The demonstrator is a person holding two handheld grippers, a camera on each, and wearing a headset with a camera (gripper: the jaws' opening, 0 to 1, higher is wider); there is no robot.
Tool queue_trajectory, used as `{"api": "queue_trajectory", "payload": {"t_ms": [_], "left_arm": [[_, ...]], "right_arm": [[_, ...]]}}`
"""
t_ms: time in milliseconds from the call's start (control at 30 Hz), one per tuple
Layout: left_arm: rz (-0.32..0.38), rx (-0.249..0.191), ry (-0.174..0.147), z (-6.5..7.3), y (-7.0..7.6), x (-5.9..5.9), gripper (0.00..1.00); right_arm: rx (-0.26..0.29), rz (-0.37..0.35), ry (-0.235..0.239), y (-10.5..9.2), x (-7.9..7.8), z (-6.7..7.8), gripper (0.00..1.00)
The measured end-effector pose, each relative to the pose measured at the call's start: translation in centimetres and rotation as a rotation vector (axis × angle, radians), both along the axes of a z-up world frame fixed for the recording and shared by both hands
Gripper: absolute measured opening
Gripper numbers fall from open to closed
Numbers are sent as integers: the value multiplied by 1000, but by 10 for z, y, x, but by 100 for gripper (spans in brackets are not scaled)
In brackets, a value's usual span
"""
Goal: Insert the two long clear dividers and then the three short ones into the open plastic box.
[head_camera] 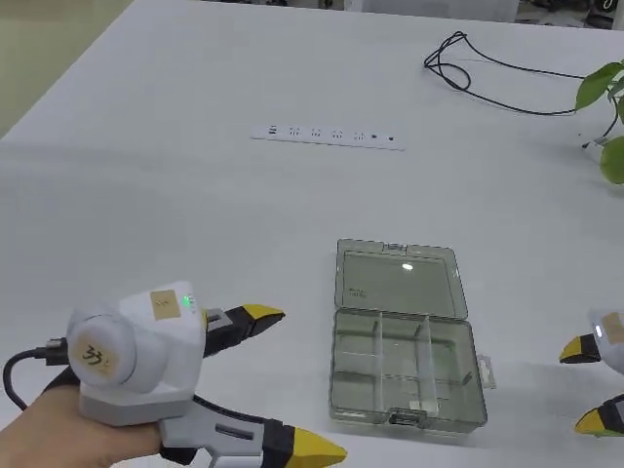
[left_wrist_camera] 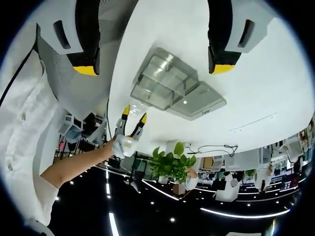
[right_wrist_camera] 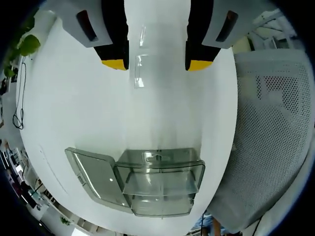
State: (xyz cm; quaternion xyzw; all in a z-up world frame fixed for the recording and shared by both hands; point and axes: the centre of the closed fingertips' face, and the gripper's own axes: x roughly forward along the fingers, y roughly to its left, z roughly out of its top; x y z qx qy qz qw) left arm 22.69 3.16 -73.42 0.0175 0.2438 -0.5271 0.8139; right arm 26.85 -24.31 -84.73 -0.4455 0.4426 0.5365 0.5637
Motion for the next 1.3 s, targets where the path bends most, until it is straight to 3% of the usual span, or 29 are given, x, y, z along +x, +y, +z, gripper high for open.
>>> {"api": "queue_trajectory", "payload": {"t_ms": [333,500,700,967,1300], "left_arm": [[0,0,6,-1,0,2,93],[-2,1,9,-1,0,2,92],[-2,1,6,-1,0,3,92],[-7,3,1,1,0,2,92],[-9,2,-15,11,-1,3,92]], "right_arm": [[-36,46,0,-2,1,-10,43],[-33,39,25,-1,-1,-9,41],[-26,24,17,0,3,-8,33],[-31,23,14,0,4,-8,33],[8,8,-42,10,3,12,32]]}}
